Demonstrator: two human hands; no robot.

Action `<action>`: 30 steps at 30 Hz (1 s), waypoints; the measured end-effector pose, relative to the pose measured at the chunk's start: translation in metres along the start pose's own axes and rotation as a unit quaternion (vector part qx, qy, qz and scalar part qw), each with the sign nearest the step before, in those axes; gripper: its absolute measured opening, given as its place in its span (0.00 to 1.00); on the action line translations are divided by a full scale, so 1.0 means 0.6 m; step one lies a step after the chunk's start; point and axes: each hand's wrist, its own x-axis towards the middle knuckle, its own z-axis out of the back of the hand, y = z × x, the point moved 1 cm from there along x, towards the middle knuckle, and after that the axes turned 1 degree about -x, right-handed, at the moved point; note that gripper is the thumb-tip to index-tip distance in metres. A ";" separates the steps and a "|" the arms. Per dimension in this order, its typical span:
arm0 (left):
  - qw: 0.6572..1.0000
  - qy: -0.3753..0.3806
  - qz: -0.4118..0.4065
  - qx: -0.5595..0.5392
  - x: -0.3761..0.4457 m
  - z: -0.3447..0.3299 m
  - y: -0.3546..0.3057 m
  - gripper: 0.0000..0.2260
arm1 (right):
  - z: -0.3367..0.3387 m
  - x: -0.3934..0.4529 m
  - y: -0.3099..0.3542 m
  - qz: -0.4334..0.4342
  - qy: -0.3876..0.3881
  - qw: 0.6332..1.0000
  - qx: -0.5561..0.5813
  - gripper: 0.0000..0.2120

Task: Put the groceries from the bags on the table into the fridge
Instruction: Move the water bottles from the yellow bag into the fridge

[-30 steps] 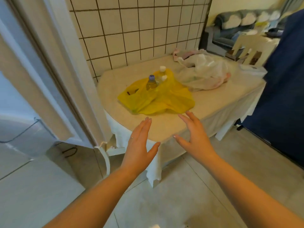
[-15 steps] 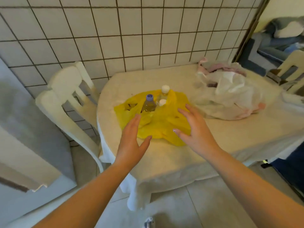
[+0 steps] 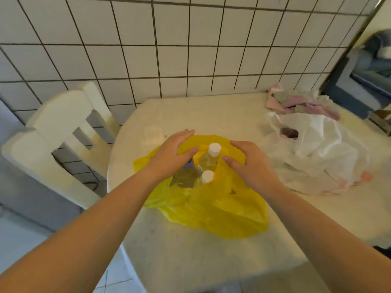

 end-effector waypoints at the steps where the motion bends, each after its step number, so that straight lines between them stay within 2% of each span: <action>1: 1.000 0.021 0.004 -0.001 0.013 0.001 0.002 0.21 | -0.002 0.008 -0.005 -0.009 0.017 1.000 -0.003 0.25; 6: 0.993 0.109 0.035 -0.017 0.075 -0.016 0.021 0.16 | -0.022 0.057 -0.042 -0.040 0.076 0.994 0.063 0.19; 9: 0.989 0.146 0.031 0.001 0.088 -0.019 0.023 0.14 | -0.028 0.056 -0.047 -0.027 0.067 0.994 0.086 0.15; 14: 0.985 0.166 0.013 0.038 0.095 -0.019 0.023 0.12 | -0.031 0.048 -0.042 -0.015 0.056 0.990 0.132 0.12; 20: 0.990 0.135 0.028 0.018 0.098 -0.030 0.019 0.09 | -0.046 0.056 -0.041 -0.034 -0.003 0.980 0.195 0.13; 25: 0.999 0.031 -0.017 0.027 0.097 -0.008 0.001 0.07 | -0.039 0.059 -0.019 -0.023 -0.066 0.964 0.258 0.14; 30: 0.999 -0.002 -0.050 -0.001 0.059 0.020 -0.014 0.07 | -0.024 0.048 0.006 0.024 -0.061 0.956 0.286 0.14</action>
